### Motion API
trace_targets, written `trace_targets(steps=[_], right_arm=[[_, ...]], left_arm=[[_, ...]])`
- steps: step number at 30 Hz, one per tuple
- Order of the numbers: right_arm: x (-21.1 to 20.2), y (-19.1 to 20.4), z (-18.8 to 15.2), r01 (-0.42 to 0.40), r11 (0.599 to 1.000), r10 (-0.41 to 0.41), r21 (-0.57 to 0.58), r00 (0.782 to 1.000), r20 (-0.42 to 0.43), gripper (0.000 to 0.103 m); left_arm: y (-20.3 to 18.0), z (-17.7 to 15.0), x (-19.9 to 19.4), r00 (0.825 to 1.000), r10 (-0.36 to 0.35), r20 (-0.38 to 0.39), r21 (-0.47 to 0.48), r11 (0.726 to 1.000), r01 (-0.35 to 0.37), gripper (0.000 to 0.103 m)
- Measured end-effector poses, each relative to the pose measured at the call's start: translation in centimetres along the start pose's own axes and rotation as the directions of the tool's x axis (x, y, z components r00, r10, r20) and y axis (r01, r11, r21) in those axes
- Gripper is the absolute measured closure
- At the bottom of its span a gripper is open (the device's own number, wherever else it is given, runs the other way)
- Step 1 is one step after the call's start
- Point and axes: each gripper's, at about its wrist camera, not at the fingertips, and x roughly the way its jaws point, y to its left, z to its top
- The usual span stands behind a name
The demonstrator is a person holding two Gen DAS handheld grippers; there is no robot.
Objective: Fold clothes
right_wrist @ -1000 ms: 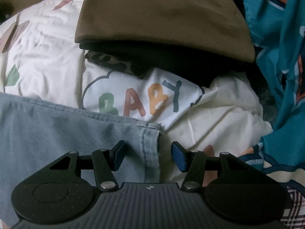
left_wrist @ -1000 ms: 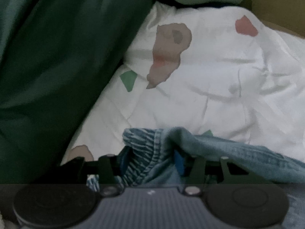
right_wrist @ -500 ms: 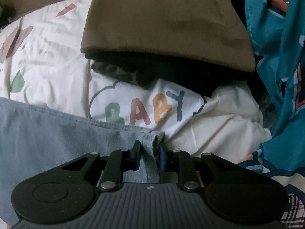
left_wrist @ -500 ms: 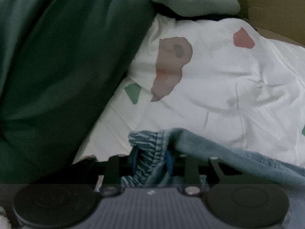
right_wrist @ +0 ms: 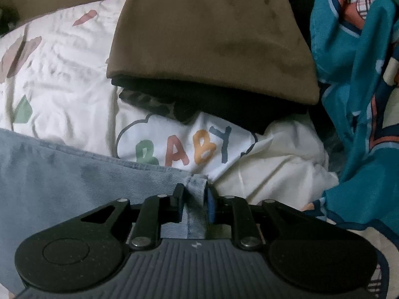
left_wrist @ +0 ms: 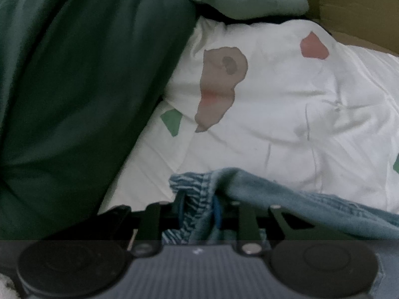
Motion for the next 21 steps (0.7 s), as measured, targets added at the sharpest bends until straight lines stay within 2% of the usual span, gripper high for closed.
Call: trace_targets(steps=[3,6,14,15,18,21], right_arm=[[0.1,0.3,0.0,0.02,1.0,-0.02,-0.021,1.0,0.007,0.079],[-0.1,0.3,0.1,0.025,0.999,-0.024,-0.026,0.999,0.03,0.087],[-2.4,0.1,0.5,0.056,0.998,-0.053,-0.024,0.993,0.103,0.092],[-2.2,0.2,0.6,0.06,0.998,-0.058,-0.021,0.993,0.107,0.092],[-0.9,0.5,0.9,0.065,0.998,-0.063,-0.018,0.994,0.091,0.092],[1.3,0.5,0.9,0.063,0.998,-0.063,-0.011,0.997,0.039,0.092]], left_arm=[[-0.1,0.0,0.2,1.0,-0.004,-0.003,0.009,1.0,0.004,0.079],[0.1,-0.1,0.0,1.0,-0.005,0.002,0.01,1.0,0.005,0.079],[0.3,0.0,-0.6,1.0,0.004,0.014,-0.002,1.0,-0.004,0.086],[0.4,0.2,-0.4,1.0,0.008,0.014,-0.003,1.0,-0.008,0.091],[0.4,0.7,0.5,1.0,0.007,-0.002,-0.015,1.0,-0.007,0.091],[-0.6,1.1,1.7,0.999,0.006,-0.04,0.025,1.0,-0.005,0.09]])
